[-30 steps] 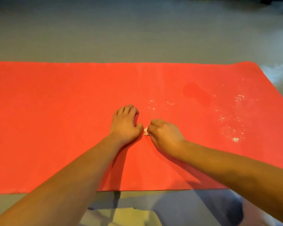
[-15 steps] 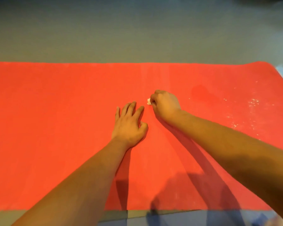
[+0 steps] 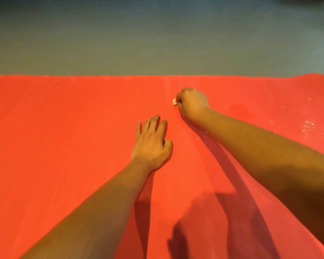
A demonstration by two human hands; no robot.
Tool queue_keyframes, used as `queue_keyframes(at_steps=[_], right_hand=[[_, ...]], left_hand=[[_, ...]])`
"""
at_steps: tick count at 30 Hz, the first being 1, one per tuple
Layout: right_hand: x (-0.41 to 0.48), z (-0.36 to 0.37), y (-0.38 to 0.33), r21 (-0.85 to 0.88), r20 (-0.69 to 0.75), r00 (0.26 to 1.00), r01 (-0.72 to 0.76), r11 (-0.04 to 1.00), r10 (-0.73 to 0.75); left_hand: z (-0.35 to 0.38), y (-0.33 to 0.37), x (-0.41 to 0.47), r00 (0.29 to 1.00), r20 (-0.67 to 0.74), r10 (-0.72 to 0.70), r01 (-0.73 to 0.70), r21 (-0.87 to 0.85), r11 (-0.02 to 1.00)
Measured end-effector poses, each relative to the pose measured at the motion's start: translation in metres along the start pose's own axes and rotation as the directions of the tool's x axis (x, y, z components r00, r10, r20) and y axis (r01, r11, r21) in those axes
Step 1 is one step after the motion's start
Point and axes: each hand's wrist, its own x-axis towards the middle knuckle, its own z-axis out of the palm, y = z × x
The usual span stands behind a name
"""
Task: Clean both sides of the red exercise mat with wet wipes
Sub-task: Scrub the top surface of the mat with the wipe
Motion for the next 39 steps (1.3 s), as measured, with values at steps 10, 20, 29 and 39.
queue_keyframes(at_steps=[10,20,29,39], right_hand=[[-0.057,-0.006,0.005,0.032,-0.008,0.966,0.258,0.966,-0.258],[0.1,0.003,0.033,-0.045,-0.012,0.999,-0.033,0.998,0.032],[0.072,0.007,0.038,-0.074,-0.025,0.999,0.026,0.997,-0.028],[0.122,0.008,0.052,-0.122,-0.009,1.0,-0.021,0.992,0.02]], left_hand=[[0.005,-0.002,0.042,1.0,-0.011,-0.01,0.01,0.008,1.0],[0.015,-0.006,0.061,1.0,0.014,0.028,-0.029,0.068,0.997],[0.014,-0.004,0.063,0.999,0.012,0.038,-0.039,0.072,0.997],[0.015,-0.003,0.063,0.999,-0.01,0.04,-0.039,0.077,0.996]])
